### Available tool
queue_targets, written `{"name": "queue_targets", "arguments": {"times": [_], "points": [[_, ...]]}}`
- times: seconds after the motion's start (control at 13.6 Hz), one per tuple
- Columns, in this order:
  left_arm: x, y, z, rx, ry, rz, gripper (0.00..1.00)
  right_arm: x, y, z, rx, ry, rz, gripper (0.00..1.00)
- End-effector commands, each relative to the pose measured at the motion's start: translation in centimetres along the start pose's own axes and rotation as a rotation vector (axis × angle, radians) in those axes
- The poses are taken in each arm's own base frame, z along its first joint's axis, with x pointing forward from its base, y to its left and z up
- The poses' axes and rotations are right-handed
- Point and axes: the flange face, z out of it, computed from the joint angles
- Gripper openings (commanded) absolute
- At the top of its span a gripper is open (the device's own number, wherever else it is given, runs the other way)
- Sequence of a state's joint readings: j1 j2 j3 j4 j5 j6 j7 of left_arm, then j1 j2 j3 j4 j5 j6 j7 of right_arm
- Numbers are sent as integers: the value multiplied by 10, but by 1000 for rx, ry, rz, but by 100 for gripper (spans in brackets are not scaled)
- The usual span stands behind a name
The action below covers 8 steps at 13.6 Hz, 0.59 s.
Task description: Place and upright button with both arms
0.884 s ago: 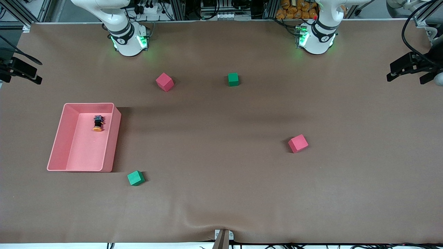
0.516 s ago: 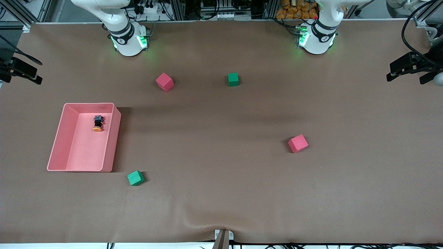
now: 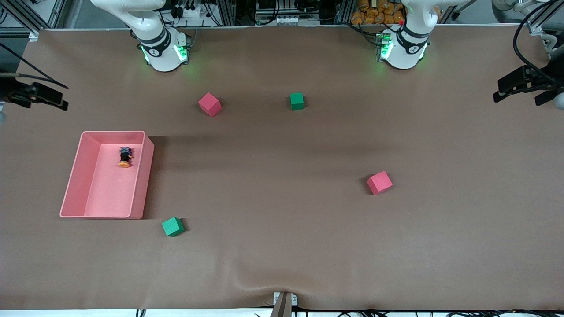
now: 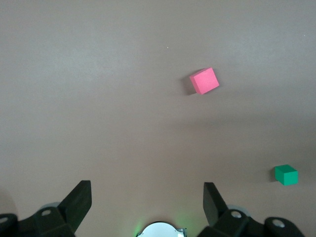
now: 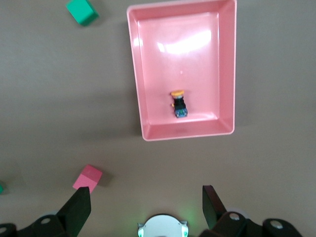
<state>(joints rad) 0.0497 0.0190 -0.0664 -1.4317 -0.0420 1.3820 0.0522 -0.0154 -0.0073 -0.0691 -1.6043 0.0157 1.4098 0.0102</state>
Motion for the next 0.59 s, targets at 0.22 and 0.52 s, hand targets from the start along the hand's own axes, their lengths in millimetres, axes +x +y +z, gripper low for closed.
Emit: {"name": "queue_targets", "arguments": {"times": [0.22, 0.52], "points": [[-3, -1, -1, 17, -12, 0, 100, 17, 41, 102, -21, -6, 53, 100], [-3, -3, -1, 16, -12, 0, 100, 16, 43, 168, -19, -26, 52, 100]]}}
